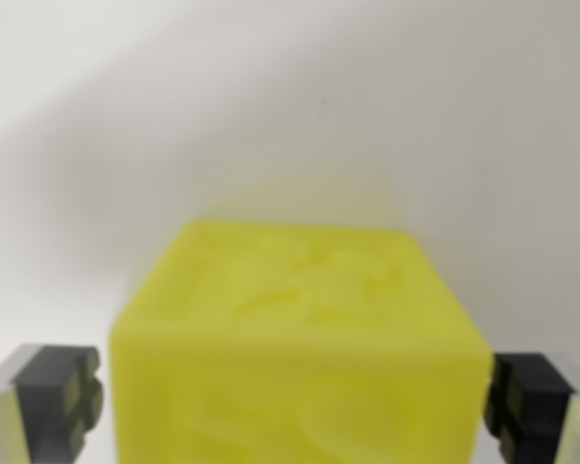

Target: Pick yellow cube

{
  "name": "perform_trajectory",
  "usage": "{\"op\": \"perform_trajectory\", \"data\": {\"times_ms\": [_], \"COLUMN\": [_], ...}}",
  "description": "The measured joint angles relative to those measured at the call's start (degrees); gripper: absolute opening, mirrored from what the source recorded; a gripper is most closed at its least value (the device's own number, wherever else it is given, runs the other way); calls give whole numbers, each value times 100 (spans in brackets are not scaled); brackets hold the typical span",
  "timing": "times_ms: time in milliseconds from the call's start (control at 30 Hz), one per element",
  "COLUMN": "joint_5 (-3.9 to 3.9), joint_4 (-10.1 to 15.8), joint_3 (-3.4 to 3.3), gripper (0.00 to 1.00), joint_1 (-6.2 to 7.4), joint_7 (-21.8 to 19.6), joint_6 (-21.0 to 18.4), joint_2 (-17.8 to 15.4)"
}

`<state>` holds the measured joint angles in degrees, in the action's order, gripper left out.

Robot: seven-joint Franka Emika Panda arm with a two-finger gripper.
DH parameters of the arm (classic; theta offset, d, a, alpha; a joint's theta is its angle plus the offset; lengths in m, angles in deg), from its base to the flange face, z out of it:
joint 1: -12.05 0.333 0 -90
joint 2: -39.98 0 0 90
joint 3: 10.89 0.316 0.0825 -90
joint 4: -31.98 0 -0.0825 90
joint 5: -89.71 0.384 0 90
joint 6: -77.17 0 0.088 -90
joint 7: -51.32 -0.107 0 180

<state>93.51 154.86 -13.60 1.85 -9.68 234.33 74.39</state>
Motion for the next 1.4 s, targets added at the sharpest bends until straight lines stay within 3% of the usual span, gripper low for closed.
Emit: {"op": "perform_trajectory", "data": {"times_ms": [167,200,400,1400], "joint_5": [22,26,23,-155], "joint_4": [-20,-20,10,239], "joint_3": [-1,-2,-6,-6], "gripper": [100,0,0,0], "joint_1": [2,2,3,-25], "joint_7": [8,9,2,-126], "joint_6": [41,42,-16,-800], "joint_2": [63,64,-25,-1044]}}
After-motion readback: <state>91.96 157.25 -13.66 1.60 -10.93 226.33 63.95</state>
